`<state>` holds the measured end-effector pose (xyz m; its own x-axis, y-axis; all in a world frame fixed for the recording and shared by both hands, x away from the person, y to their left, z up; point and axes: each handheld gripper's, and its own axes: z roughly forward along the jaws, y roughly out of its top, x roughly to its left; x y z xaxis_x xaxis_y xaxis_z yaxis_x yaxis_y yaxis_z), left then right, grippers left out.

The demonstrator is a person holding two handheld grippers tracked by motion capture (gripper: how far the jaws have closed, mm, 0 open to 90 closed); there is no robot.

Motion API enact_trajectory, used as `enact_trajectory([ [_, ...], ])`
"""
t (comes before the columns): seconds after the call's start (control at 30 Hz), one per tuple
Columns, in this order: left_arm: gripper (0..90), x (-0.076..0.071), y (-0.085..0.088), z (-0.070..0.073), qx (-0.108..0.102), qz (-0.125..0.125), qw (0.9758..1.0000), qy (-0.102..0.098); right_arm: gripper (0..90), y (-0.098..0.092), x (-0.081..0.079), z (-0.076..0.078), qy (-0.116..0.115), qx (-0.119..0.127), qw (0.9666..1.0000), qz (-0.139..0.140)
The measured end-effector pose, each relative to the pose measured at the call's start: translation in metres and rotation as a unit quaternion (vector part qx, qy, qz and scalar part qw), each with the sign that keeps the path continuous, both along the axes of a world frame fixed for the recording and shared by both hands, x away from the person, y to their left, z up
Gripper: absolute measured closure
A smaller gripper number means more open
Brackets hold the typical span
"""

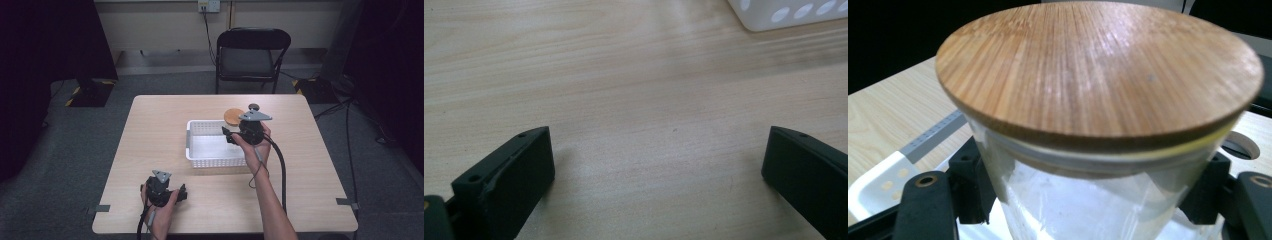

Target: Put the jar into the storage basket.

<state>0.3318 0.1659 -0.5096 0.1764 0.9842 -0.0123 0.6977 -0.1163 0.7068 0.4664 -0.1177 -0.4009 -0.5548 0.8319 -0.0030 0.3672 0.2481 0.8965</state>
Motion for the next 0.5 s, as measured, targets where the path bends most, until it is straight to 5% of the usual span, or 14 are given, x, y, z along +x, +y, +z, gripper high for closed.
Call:
enact_trajectory([
  [0.5, 0.1, 0.000, 0.000, 0.000, 0.000, 0.000, 1.0000, 0.000, 25.3, 0.005, 0.012, -0.032, 0.021, -0.004, 0.9997, -0.013],
])
